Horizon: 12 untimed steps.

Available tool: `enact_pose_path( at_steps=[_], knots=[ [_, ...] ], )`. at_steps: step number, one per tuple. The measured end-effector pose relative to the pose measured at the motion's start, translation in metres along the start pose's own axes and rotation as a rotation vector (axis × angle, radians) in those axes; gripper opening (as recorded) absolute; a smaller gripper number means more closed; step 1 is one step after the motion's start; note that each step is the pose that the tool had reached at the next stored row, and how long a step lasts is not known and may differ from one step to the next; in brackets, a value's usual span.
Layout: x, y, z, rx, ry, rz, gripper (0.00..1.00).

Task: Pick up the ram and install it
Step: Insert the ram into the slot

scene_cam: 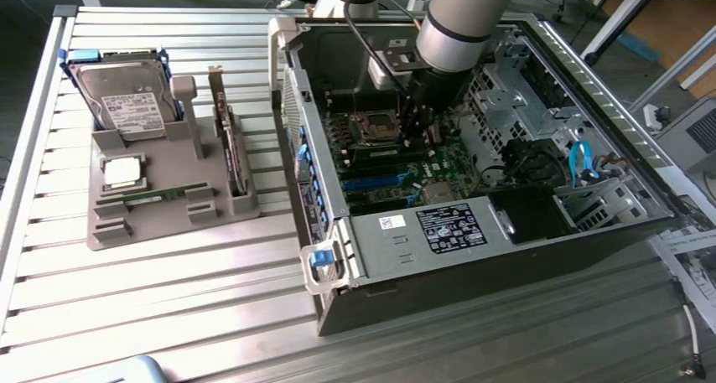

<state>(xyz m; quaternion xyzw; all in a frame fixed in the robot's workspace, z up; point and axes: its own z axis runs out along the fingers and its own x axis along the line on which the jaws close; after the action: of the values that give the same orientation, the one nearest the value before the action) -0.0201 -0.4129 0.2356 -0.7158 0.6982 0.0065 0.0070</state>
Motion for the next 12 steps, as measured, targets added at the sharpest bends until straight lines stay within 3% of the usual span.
enact_pose_path(
  at_steps=[12],
  knots=[
    [0.0025, 0.0009, -0.0001, 0.0000, 0.0002, 0.000, 0.13]
  ],
)
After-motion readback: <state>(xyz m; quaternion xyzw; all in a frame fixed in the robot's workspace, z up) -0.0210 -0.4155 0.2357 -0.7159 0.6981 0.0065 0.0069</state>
